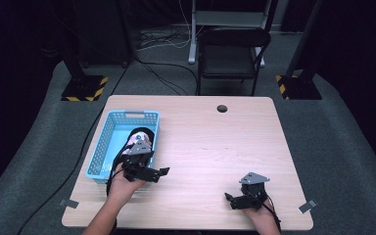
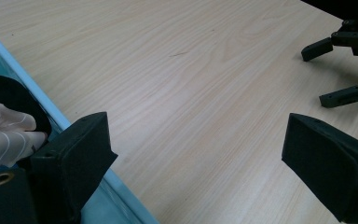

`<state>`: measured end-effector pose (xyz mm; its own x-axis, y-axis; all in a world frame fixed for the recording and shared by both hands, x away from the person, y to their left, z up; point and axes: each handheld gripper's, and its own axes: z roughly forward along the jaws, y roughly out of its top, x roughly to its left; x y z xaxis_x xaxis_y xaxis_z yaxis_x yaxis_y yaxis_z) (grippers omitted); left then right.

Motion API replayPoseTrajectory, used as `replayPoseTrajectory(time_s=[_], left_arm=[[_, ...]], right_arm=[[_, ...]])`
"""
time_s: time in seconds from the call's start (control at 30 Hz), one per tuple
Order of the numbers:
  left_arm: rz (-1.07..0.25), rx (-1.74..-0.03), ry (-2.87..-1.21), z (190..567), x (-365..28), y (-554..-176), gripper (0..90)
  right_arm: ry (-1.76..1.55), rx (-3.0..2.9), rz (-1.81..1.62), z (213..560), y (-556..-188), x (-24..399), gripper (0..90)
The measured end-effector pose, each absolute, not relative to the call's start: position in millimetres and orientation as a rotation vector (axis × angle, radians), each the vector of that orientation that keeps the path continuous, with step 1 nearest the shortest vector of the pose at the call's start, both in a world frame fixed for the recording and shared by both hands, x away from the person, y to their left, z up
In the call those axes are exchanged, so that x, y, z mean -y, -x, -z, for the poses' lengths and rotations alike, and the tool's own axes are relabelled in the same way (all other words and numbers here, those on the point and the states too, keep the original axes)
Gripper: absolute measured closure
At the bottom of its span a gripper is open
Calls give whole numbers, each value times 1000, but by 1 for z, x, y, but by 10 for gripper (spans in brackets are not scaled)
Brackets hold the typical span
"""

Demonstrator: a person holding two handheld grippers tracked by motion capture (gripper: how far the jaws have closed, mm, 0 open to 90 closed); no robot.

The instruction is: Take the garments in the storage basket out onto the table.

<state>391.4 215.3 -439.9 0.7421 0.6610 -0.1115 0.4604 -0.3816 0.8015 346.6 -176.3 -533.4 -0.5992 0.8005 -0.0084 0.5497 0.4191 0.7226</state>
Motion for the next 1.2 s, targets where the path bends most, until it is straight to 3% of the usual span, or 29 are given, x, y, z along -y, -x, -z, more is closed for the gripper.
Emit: replayPoseTrajectory(time_s=[1.2], left_arm=[[-336,-937,-2013,439,-242,-401,74]], right_arm=[[-1159,-2326,-988,533,-347,176,34]])
